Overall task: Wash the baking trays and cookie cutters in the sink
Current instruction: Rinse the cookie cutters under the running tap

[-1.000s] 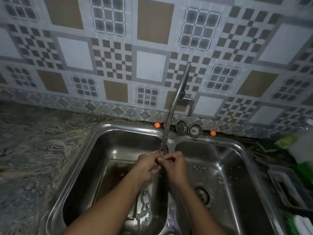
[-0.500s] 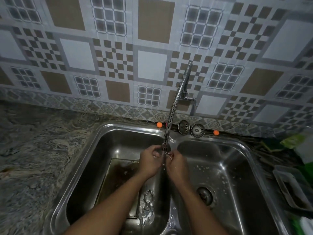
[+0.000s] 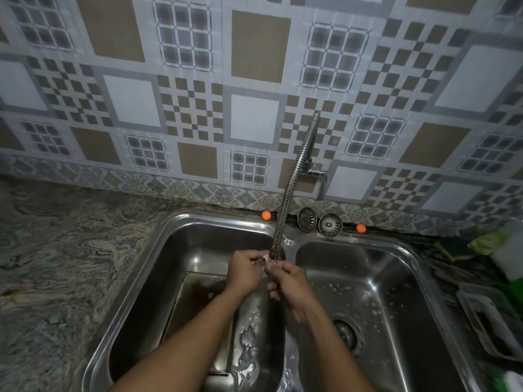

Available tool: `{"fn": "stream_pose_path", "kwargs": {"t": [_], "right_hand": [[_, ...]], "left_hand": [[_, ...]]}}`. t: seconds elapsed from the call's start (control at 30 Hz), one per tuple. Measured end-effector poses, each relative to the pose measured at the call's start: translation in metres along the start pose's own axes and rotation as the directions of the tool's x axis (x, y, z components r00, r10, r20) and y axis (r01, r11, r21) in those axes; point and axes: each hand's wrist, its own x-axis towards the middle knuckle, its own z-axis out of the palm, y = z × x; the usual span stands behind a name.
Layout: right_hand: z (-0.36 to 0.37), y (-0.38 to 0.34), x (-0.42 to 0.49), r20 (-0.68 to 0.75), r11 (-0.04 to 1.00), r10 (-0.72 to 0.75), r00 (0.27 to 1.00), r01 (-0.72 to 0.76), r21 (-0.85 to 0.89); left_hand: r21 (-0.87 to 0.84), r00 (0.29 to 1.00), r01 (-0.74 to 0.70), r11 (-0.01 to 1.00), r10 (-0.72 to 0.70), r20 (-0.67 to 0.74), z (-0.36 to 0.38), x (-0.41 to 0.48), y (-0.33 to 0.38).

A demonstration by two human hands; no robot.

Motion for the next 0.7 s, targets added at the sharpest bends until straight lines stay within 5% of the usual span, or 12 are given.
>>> {"fn": "stream_pose_path", "kwargs": {"t": [0.13, 0.33, 0.43, 0.57, 0.63, 0.7], "right_hand": [[0.001, -0.002, 0.003, 0.001, 0.997, 0.014, 1.0, -0.014, -0.073], [-0.006, 0.005, 0.015, -0.154, 0.998, -0.043, 0.987, 0.034, -0.061], [-0.006, 0.007, 0.015, -0.199, 0.993, -0.074, 0.977, 0.054, -0.108], [-0.009, 0.006, 0.011, -0.134, 0.965, -0.067, 0.989, 0.03, -0.26], [-0.008, 0.004, 0.011, -0.154, 0.966, -0.113, 0.982, 0.072, -0.249], [-0.006, 0.005, 0.01, -0.228, 0.965, -0.19, 0.955, 0.139, -0.221]], "left_hand": [[-0.081, 1.0, 0.005, 0.997, -0.007, -0.02, 0.003, 0.001, -0.001], [-0.097, 0.978, -0.067, 0.993, 0.085, 0.19, -0.005, 0.0, 0.001], [0.121, 0.979, -0.181, 0.976, 0.166, 0.119, -0.008, 0.004, -0.005], [0.541, 0.932, -0.359, 0.761, 0.325, 0.16, -0.014, -0.003, -0.007], [0.63, 0.902, -0.418, 0.655, 0.383, 0.2, -0.012, -0.007, -0.004], [0.65, 0.915, -0.386, 0.655, 0.363, 0.178, -0.01, -0.009, 0.0]]}}
